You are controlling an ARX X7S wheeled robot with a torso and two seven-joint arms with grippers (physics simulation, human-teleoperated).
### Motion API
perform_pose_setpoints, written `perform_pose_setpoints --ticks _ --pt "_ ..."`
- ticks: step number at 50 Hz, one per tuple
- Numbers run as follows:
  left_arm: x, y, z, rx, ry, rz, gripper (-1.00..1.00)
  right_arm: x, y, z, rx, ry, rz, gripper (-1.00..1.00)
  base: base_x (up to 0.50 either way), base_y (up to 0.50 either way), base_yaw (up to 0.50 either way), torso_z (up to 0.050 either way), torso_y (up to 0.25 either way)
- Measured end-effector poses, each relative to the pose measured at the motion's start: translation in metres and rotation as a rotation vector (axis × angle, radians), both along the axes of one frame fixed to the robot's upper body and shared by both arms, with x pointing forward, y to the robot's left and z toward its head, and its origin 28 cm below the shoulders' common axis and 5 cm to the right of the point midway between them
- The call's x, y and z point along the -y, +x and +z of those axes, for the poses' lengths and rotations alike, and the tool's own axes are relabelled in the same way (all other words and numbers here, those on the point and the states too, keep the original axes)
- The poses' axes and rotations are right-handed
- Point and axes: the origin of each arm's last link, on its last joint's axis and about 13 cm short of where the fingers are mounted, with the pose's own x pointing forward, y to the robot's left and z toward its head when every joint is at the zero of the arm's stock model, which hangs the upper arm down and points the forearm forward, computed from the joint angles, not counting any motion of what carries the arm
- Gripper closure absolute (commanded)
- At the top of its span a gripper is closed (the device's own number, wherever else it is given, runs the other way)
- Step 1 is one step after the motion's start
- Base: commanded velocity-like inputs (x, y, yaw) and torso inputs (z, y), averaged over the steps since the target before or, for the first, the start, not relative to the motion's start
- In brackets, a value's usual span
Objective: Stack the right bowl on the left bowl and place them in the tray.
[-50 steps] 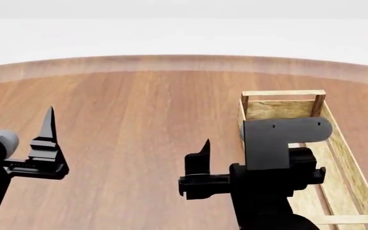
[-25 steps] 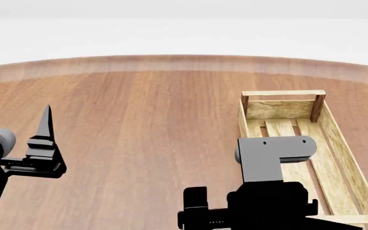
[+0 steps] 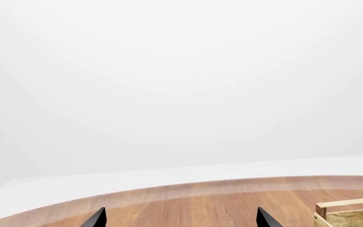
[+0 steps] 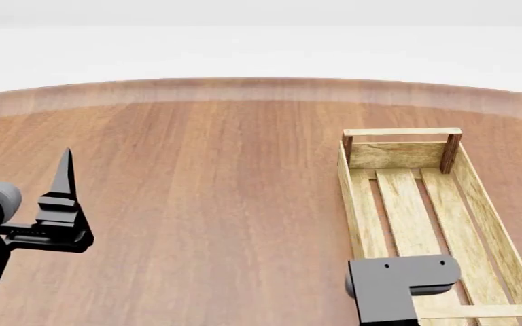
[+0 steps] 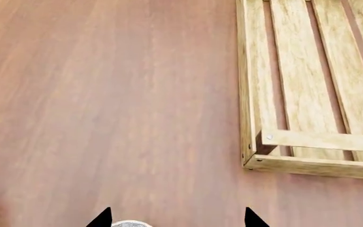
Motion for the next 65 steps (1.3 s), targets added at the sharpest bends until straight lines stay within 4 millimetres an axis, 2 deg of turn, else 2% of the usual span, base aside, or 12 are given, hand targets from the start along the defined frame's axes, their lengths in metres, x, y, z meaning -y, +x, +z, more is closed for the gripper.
perform_pose_setpoints --ticks 19,65 --pt "0.0 0.0 0.001 0.002 0.002 0.001 -1.0 0.003 -0.004 -0.024 -0.104 -0.02 0.001 -1.0 0.0 0.0 0.0 0.0 0.0" --pt "0.001 0.0 0.001 0.002 0.004 -0.001 -1.0 -0.001 -0.006 -0.067 -0.286 -0.027 0.027 -1.0 0.0 0.0 0.0 0.0 0.0"
